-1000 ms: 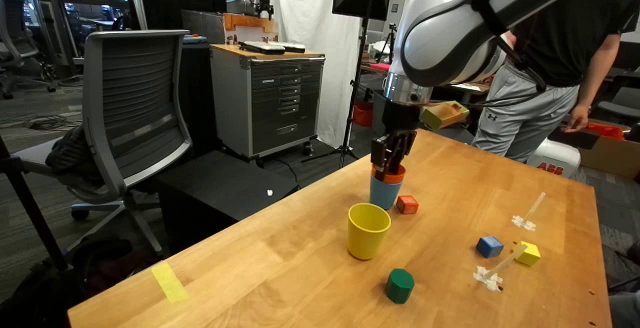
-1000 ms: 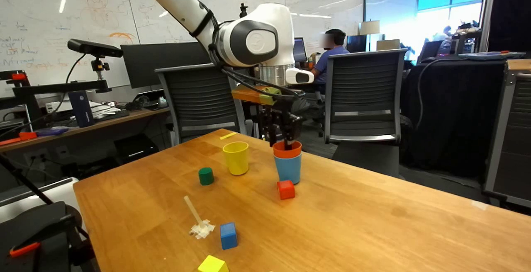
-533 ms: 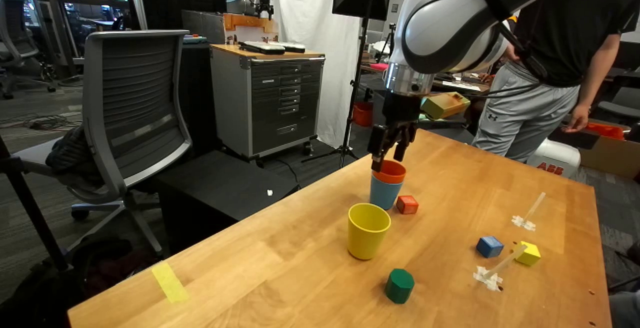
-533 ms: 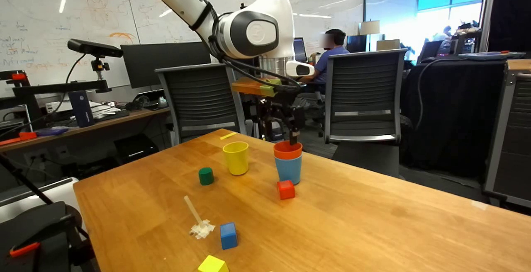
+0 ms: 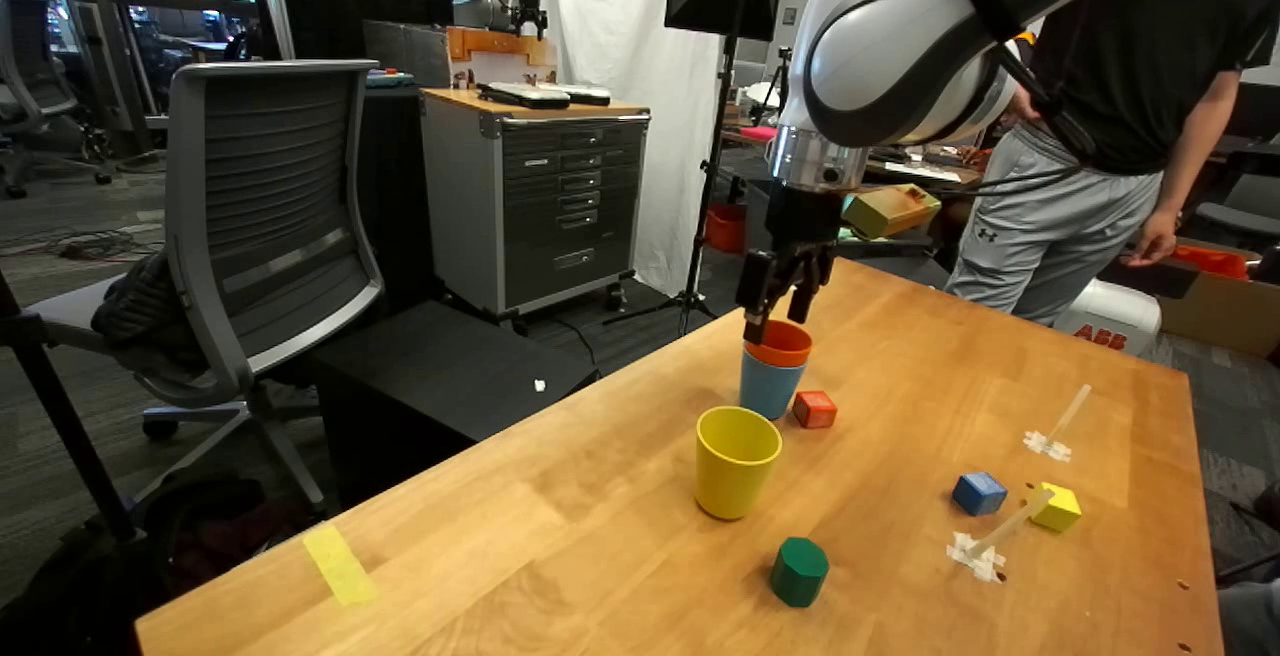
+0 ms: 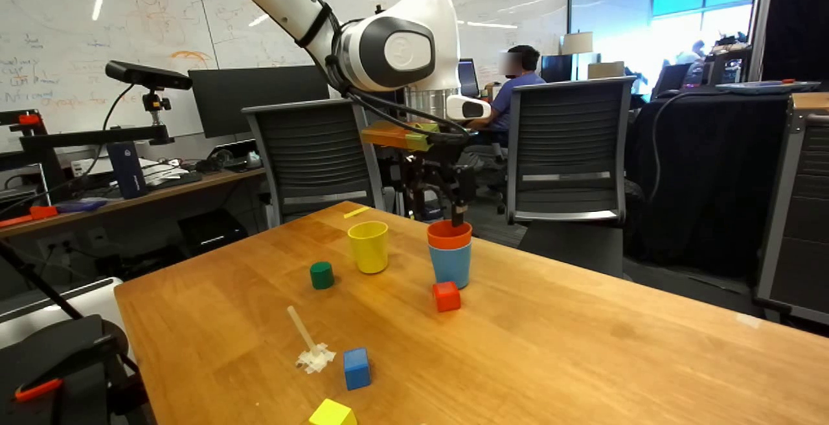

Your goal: Put the orange cup in the blue cup then put the blue and orange cup inside the yellow cup

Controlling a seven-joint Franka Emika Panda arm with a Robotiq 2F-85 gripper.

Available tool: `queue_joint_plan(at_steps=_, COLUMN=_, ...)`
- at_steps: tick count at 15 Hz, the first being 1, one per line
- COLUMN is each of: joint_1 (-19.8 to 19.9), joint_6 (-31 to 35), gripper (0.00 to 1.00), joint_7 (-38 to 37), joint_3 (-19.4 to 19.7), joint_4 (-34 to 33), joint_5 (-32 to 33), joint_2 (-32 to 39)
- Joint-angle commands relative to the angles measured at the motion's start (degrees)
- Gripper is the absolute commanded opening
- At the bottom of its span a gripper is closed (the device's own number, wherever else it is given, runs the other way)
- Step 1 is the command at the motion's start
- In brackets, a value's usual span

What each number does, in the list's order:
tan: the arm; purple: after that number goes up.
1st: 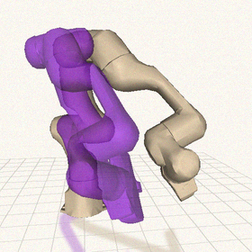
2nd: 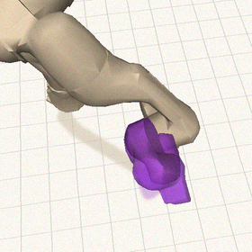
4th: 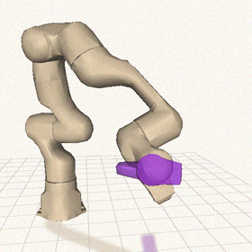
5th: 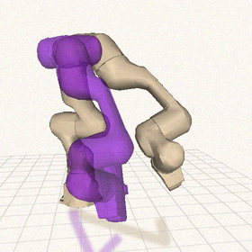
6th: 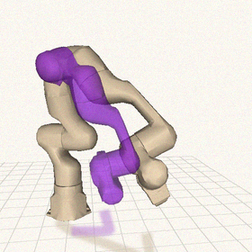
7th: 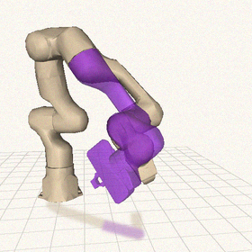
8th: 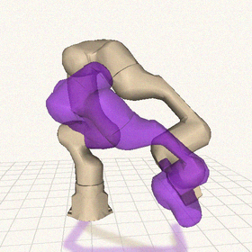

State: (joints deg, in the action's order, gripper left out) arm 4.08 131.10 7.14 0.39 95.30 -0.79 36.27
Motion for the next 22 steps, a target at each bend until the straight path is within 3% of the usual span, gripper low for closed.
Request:
queue_joint_plan(at_steps=1, joint_1=0.3, joint_6=-0.3, gripper=1.00, joint_7=0.2, joint_3=-0.3, joint_4=-0.4, joint_5=-0.2, joint_2=0.5)
queue_joint_plan(at_steps=9, joint_1=0.4, joint_6=2.6, gripper=1.00, joint_7=0.8, joint_3=-0.5, joint_4=-3.6, joint_5=0.1, joint_2=7.3)
queue_joint_plan(at_steps=10, joint_1=0.5, joint_6=2.1, gripper=0.75, joint_7=0.8, joint_3=-0.5, joint_4=-4.5, joint_5=0.0, joint_2=8.4)
queue_joint_plan(at_steps=12, joint_1=0.6, joint_6=1.6, gripper=0.68, joint_7=0.9, joint_3=-0.6, joint_4=-5.7, joint_5=-0.1, joint_2=10.1)
queue_joint_plan(at_steps=20, joint_1=0.0, joint_6=1.8, gripper=0.05, joint_7=0.7, joint_3=-0.5, joint_4=-7.0, joint_5=0.6, joint_2=11.1)
queue_joint_plan(at_steps=22, joint_1=-0.1, joint_6=1.8, gripper=0.00, joint_7=0.5, joint_3=-0.4, joint_4=-6.7, joint_5=0.8, joint_2=10.7)
